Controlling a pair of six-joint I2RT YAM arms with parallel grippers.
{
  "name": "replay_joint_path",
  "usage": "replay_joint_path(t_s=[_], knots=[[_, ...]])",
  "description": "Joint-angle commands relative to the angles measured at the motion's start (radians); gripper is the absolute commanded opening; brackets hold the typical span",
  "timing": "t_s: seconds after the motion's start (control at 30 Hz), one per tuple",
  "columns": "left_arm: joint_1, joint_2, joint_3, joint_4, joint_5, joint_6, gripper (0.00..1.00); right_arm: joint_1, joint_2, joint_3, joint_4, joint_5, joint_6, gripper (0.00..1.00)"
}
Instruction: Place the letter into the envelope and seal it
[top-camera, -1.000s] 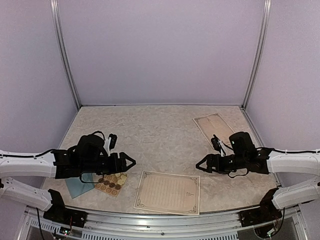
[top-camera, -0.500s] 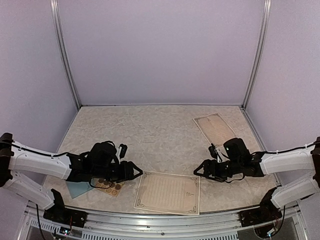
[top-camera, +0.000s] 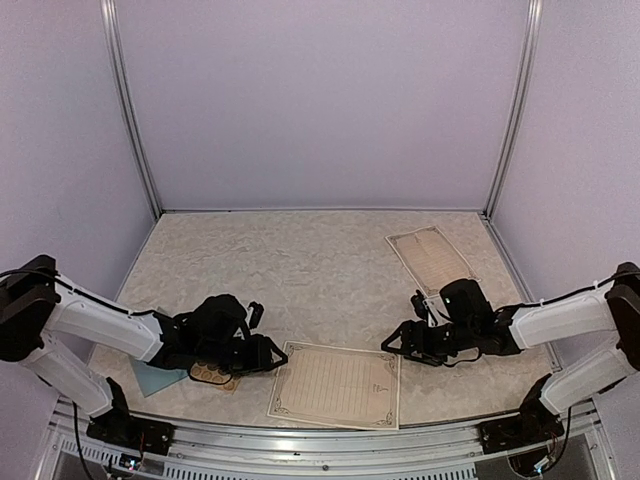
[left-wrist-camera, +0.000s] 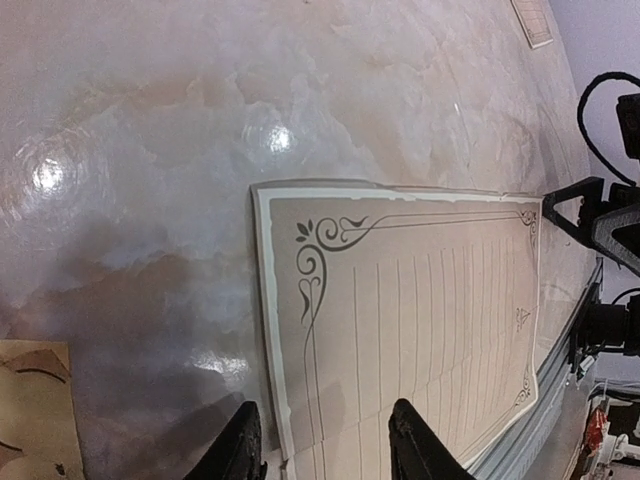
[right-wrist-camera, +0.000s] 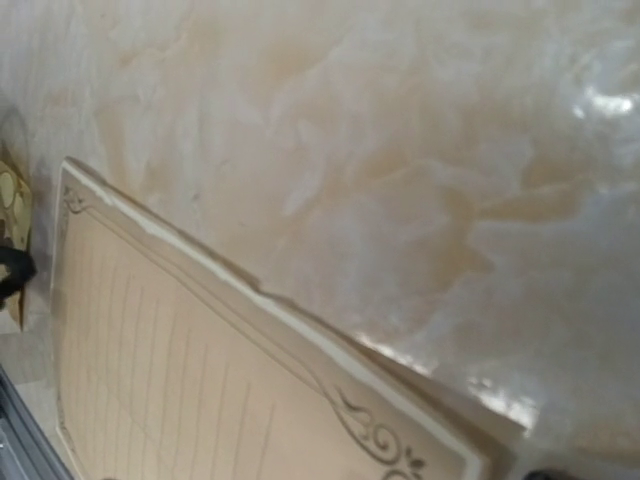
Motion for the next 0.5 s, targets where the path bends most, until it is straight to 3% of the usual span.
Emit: replay_joint_path(t_s=[0.0, 0.27, 0.47], knots=[[-0.007, 0.036, -0.002, 0.035, 0.016, 0.011, 0.40, 0.022, 0.041, -0.013, 0.031, -0.008, 0.028, 0.84], [-0.007, 0.079, 0.000, 0.048, 0.028, 0.009, 0.35, 0.036, 0.075, -0.010, 0.058, -0.016, 0.043, 0.81], [-0.006, 0.098, 0.003, 0.051, 0.033, 0.002, 0.30, 0.036, 0.085, -0.009, 0.073, -0.026, 0.043, 0.66]])
